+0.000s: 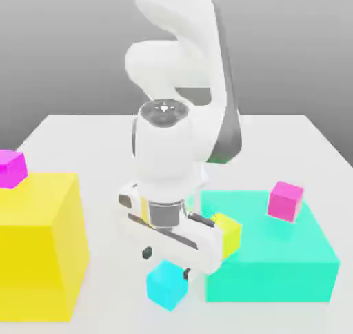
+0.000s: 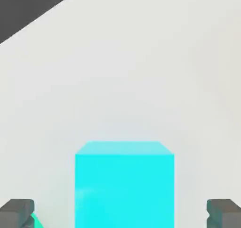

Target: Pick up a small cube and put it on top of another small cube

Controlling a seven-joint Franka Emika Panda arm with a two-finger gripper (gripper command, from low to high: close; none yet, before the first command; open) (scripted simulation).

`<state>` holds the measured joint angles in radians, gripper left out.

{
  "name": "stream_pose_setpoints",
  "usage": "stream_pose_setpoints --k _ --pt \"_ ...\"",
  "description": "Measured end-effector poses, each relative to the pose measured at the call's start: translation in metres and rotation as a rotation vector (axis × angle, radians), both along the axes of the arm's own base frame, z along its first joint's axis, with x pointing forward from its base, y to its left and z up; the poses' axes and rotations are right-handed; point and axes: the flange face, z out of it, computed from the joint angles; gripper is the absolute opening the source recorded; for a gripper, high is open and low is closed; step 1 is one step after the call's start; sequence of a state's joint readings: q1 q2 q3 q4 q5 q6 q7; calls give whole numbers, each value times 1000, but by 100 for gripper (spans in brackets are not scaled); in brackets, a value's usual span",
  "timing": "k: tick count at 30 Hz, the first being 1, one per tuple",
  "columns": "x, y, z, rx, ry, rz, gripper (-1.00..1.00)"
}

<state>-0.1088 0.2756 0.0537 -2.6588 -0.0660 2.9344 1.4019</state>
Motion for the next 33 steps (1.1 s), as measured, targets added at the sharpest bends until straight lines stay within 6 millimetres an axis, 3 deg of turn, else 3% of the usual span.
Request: stream_pose_setpoints --k 1,8,14,18,20,30,33 --pt "-1 0 -10 0 0 0 -100" --pt "-1 0 -11 -1 -1 0 -100" --pt "0 -1 43 -1 1 5 -100" --pt "10 -11 55 7 27 105 -100" --pt "16 -7 65 13 29 187 -100" --pt "38 46 131 65 -1 647 -100" --pt "15 102 155 72 -3 799 -100"
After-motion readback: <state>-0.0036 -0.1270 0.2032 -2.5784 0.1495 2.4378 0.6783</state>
